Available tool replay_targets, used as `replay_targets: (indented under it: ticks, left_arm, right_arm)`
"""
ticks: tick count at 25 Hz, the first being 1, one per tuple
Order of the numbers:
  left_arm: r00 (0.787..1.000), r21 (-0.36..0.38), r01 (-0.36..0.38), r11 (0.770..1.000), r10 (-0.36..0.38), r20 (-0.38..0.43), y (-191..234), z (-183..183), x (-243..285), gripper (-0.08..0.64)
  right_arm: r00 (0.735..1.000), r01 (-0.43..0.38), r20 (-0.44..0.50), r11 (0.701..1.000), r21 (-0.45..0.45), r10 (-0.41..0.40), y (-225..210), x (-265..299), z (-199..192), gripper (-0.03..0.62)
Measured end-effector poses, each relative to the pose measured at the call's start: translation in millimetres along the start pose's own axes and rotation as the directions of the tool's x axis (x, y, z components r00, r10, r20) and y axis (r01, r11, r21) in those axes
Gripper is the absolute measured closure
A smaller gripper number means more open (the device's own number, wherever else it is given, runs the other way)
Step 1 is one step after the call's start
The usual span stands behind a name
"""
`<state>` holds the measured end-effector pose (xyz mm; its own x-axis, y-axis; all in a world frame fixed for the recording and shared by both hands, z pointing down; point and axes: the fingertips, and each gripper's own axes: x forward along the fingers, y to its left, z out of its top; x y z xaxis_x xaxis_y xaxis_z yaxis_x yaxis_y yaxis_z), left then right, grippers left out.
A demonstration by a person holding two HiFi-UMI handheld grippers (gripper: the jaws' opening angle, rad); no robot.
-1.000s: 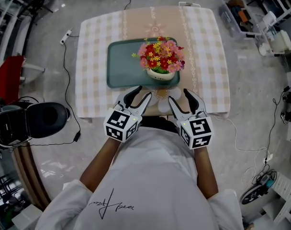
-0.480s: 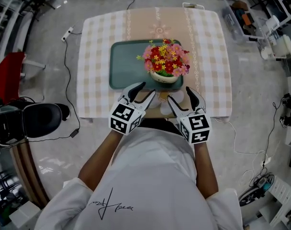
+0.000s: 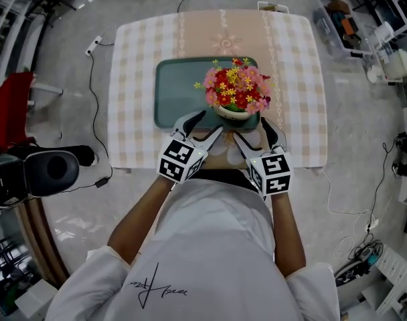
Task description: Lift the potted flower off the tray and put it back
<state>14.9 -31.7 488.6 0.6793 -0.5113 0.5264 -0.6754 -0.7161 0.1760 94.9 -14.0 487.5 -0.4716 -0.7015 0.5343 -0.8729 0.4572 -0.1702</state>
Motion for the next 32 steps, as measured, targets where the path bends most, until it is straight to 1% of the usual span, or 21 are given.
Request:
replay_targets:
  ticks: [7,9,13,18,24,29,32]
  left_arm:
    - [1.000,0.018,0.004,1.000,-0.004,-0.019,12,2,10,0.321]
    - [0.999,0.034,0.011,0.999,-0.010,-0.031,13,1,14,0.318]
    - [0.998,0.064,0.024,0.998,-0.021,-0.056,15,-3,23,0.302]
    - [0.997,0.082,0.036,0.996,-0.030,-0.073,21,-4,30,0.279]
    - [0.996,0.109,0.068,0.992,-0.061,-0.065,23,0,35,0.270]
    - [0.992,0.149,0.096,0.984,-0.082,-0.097,26,-5,42,0.256]
    - [0.988,0.155,0.121,0.980,-0.104,-0.112,26,-9,45,0.252]
  right_arm:
    - [0.999,0.000,-0.034,1.000,-0.006,0.000,-10,14,-6,0.237]
    - [0.999,-0.003,-0.040,1.000,-0.008,0.002,-12,18,-6,0.233]
    - [0.999,-0.013,-0.052,1.000,-0.021,0.011,-13,26,-7,0.225]
    - [0.998,-0.019,-0.068,0.999,-0.031,0.017,-13,34,-9,0.222]
    - [0.996,-0.016,-0.085,0.999,-0.041,0.012,-17,41,-11,0.215]
    - [0.994,-0.020,-0.109,0.998,-0.056,0.014,-19,46,-14,0.211]
    - [0.993,-0.021,-0.118,0.998,-0.056,0.014,-21,49,-15,0.210]
